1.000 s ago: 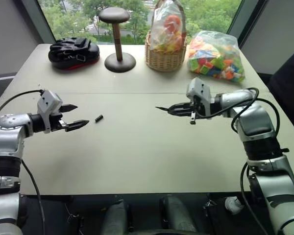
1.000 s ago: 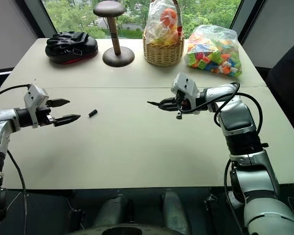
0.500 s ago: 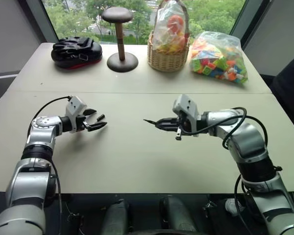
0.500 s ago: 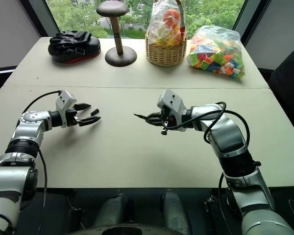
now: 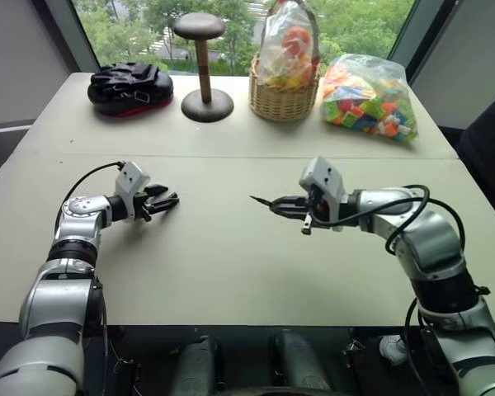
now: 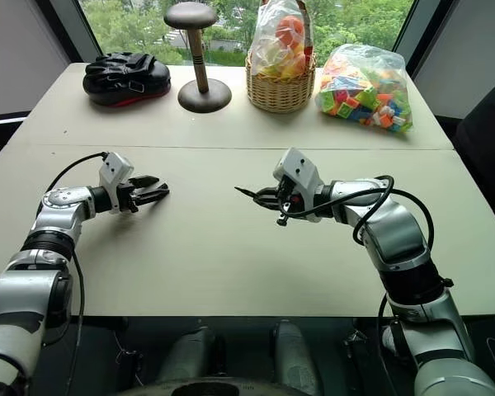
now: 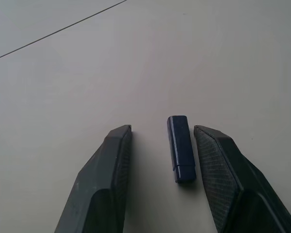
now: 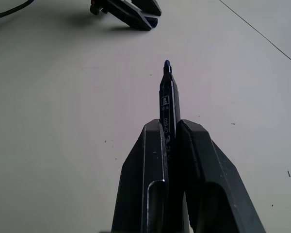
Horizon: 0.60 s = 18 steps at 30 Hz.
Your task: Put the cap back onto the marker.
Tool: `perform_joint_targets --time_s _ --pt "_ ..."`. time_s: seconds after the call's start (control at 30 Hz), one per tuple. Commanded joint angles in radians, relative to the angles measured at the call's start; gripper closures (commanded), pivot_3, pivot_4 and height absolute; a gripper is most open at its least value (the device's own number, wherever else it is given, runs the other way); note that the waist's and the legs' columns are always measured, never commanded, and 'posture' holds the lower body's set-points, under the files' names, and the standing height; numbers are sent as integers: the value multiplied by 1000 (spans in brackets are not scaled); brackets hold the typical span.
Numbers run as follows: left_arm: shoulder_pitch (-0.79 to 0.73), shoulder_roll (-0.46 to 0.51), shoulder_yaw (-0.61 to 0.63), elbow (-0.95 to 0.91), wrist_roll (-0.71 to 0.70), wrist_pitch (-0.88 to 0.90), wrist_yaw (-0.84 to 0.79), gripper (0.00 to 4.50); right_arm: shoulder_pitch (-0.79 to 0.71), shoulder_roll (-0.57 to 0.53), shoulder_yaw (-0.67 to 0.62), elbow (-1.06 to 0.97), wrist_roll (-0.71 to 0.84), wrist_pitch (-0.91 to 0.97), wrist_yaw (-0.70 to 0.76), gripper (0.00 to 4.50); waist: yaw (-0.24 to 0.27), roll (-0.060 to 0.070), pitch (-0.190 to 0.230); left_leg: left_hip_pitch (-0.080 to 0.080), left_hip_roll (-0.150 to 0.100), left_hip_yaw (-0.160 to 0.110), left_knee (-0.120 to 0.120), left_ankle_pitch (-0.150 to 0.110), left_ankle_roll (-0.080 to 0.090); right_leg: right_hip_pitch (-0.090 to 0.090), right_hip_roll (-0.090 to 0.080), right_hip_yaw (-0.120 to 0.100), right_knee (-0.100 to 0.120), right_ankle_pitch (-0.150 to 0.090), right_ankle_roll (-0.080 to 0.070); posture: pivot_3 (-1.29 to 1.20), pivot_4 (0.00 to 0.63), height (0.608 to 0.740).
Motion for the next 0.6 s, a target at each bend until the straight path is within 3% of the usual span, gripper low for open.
perform_joint_targets --time_s 0.03,0.27,0.47,0.6 --pt "19 -1 -8 19 18 5 -20 4356 -20 -16 -28 0 10 -28 -7 4500 0 0 0 0 0 0 0 0 0 0 0 0 0 0 0 0 150 740" --pt "-7 17 -3 -69 2 9 -82 4434 -68 -107 -7 96 -15 -126 76 4500 0 0 0 0 0 0 0 0 0 0 0 0 0 0 0 0 150 740" --pt "-82 43 -55 -294 -18 55 -270 4434 -171 -232 46 241 -50 -283 288 4500 0 -2 1 -1 0 0 0 0 0 0 1 0 -2 0 0 0 150 740" --pt "-119 26 -84 -412 -34 83 -335 4434 -258 -255 77 348 -76 -359 394 4500 -1 -1 1 -1 0 0 0 -1 1 0 1 1 -2 0 0 0 150 740"
